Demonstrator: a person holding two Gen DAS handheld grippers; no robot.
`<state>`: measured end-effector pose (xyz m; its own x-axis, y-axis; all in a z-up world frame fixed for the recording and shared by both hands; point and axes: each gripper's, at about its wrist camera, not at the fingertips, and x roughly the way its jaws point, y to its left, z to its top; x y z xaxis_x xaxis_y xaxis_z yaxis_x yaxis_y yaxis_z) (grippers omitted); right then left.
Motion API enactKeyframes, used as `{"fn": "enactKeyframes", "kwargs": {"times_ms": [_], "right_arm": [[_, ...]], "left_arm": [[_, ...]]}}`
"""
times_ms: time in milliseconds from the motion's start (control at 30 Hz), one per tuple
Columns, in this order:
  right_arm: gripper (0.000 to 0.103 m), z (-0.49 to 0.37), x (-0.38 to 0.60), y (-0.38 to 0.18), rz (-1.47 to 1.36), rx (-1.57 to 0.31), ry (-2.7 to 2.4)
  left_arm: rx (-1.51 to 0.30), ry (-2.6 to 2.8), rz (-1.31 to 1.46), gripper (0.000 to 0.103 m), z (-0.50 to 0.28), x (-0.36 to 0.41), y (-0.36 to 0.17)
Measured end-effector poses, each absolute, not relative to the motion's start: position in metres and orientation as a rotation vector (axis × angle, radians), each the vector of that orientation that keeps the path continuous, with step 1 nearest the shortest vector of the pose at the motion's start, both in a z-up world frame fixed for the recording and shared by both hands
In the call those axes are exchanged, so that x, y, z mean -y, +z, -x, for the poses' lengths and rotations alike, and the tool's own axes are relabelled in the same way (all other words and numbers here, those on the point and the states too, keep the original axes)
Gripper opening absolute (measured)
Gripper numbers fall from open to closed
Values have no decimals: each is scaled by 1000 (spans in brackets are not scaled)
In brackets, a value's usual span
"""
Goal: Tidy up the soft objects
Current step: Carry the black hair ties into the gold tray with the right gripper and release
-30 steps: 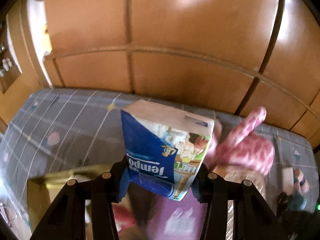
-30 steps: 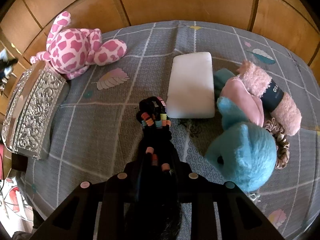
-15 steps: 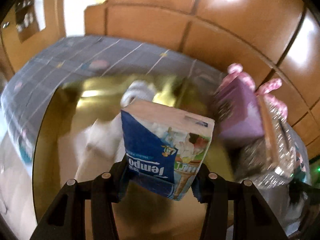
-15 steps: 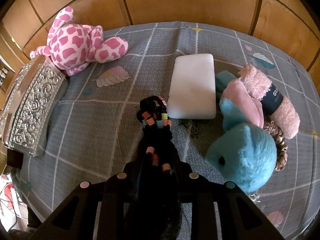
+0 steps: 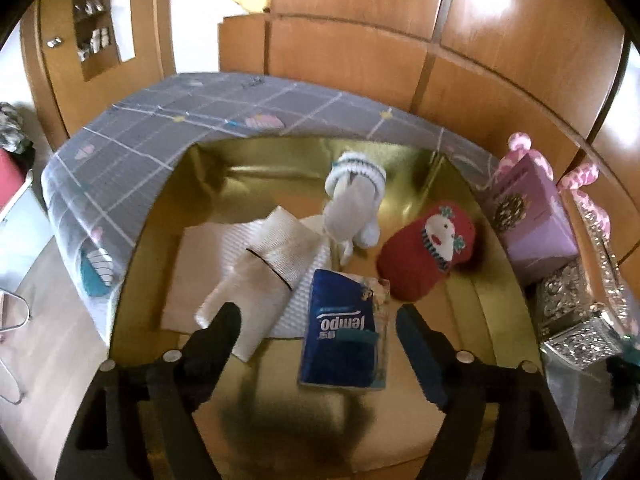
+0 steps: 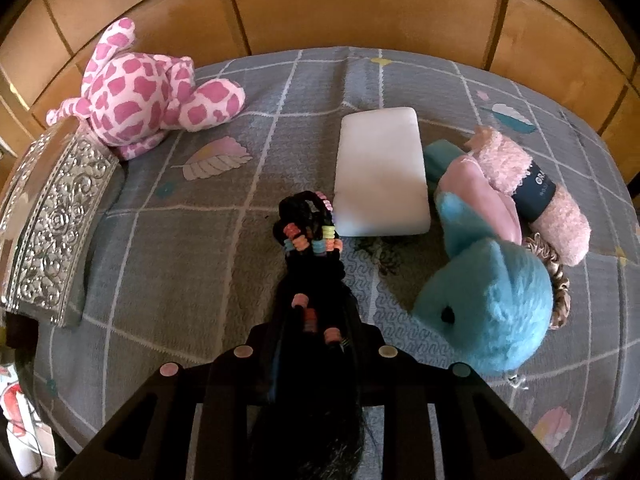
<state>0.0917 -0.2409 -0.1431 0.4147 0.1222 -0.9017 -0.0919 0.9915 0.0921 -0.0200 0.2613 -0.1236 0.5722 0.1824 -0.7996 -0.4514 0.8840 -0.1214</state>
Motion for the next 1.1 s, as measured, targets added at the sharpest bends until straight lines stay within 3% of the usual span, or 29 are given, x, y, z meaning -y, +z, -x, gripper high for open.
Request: {"fn": "enactKeyframes", "kwargs": {"times_ms": [433,800,1100], "right_arm": [[24,-140,199,-96,-94,-1082,147],[24,-199,107,-12,-63,-938,246],[24,-213,10,21,20,-848,417]], "left_arm": [[-819,363,322,84,49,-247,-103],[-810,326,340,84,60,-246,-98],[-803,352,350,84,70,-257,-95]]}}
